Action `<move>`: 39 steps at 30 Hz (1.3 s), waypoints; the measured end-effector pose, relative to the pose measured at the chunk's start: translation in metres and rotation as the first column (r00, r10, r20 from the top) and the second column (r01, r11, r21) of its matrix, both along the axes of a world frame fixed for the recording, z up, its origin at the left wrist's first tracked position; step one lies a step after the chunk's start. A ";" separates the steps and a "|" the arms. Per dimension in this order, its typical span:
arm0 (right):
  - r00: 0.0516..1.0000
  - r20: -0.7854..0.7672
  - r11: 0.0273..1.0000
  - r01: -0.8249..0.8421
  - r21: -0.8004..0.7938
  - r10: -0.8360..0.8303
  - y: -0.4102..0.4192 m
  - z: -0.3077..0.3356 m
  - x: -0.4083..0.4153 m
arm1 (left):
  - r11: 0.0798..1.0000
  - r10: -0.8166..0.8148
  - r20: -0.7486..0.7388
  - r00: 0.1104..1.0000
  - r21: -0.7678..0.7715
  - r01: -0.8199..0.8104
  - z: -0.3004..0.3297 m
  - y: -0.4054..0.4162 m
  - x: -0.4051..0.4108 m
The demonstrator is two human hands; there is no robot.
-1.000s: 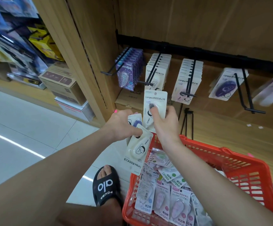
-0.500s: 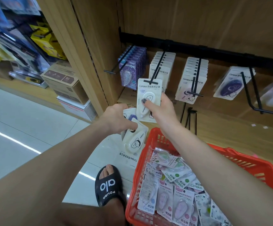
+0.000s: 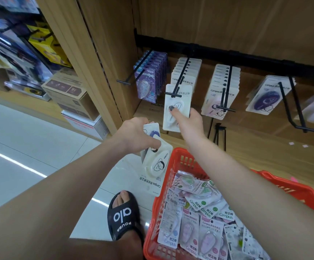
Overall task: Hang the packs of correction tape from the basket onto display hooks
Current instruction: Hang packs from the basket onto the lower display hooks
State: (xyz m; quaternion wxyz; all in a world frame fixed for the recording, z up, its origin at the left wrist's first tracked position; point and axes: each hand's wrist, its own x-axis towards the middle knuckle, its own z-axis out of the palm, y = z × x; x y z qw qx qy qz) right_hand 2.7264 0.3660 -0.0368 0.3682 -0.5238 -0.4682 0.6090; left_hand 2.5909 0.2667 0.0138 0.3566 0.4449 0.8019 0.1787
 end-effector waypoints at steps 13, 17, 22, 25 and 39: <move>0.978 0.169 0.948 -0.063 -0.313 0.121 -0.001 -0.005 0.019 | 0.997 0.033 0.049 0.998 0.067 -0.036 0.010 0.014 0.004; 0.949 -0.025 0.896 -0.304 -0.323 0.313 -0.045 -0.004 0.038 | 0.993 0.044 0.056 0.997 0.103 -0.050 0.011 0.013 0.000; 0.943 -0.117 0.869 -0.332 -0.367 0.311 -0.063 0.003 0.048 | 0.993 0.023 0.054 0.998 0.116 -0.030 0.010 0.008 -0.002; 0.926 -0.132 0.839 -0.378 -0.393 0.355 -0.068 0.007 0.051 | 0.988 0.052 0.060 0.997 0.141 -0.060 0.011 0.007 -0.003; 0.918 -0.397 0.855 -0.194 -0.481 -0.016 -0.057 0.009 0.085 | 0.979 -0.137 -0.032 0.990 0.147 0.141 0.015 0.003 -0.012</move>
